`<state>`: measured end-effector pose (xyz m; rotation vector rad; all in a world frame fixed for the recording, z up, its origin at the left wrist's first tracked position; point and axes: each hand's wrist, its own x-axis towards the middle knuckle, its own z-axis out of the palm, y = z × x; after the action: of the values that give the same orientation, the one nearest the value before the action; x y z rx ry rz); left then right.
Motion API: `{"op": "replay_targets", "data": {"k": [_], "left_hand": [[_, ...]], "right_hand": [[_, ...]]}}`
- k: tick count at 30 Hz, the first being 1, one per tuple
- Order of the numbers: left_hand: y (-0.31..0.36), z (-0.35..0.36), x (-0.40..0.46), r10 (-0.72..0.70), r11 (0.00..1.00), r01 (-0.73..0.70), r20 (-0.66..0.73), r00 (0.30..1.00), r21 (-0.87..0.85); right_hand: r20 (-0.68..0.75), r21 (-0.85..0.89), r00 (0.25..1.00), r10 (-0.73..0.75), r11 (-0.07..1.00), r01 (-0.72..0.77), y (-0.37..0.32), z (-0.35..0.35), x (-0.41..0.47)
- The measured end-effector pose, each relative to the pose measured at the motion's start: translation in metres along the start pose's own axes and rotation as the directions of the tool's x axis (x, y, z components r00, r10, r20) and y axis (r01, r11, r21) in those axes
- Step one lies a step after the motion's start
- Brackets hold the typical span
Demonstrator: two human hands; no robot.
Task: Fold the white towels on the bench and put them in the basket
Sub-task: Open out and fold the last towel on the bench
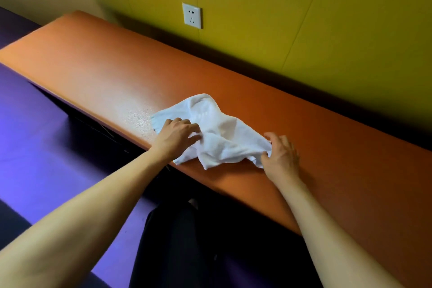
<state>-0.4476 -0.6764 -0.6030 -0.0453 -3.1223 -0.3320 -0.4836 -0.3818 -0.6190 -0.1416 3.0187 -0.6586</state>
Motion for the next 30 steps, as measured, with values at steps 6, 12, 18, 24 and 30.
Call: {"op": "replay_targets", "data": {"k": [6,12,18,24,30], "left_hand": [[0.071,0.011,-0.022,-0.015,0.942,-0.046,-0.179,0.984,-0.334],[0.135,-0.025,-0.030,0.009,0.816,-0.086,-0.137,0.991,-0.572],[0.152,-0.059,-0.031,0.028,0.822,-0.127,-0.182,0.983,-0.556],[0.149,-0.088,-0.031,0.190,0.910,-0.233,-0.155,0.970,-0.344],[0.171,-0.113,-0.036,-0.026,0.763,-0.116,-0.210,0.977,-0.636]], "right_hand": [[0.132,0.251,0.944,-0.301,0.932,0.262,-0.020,-0.006,-0.054],[-0.072,0.432,0.989,-0.132,0.889,0.150,-0.026,-0.030,-0.067],[-0.107,0.362,0.986,-0.131,0.918,0.161,-0.009,-0.073,-0.068],[-0.241,0.393,0.962,-0.128,0.894,0.217,0.016,-0.111,-0.068],[-0.248,0.457,0.960,-0.127,0.859,0.231,0.022,-0.144,-0.070]]}}
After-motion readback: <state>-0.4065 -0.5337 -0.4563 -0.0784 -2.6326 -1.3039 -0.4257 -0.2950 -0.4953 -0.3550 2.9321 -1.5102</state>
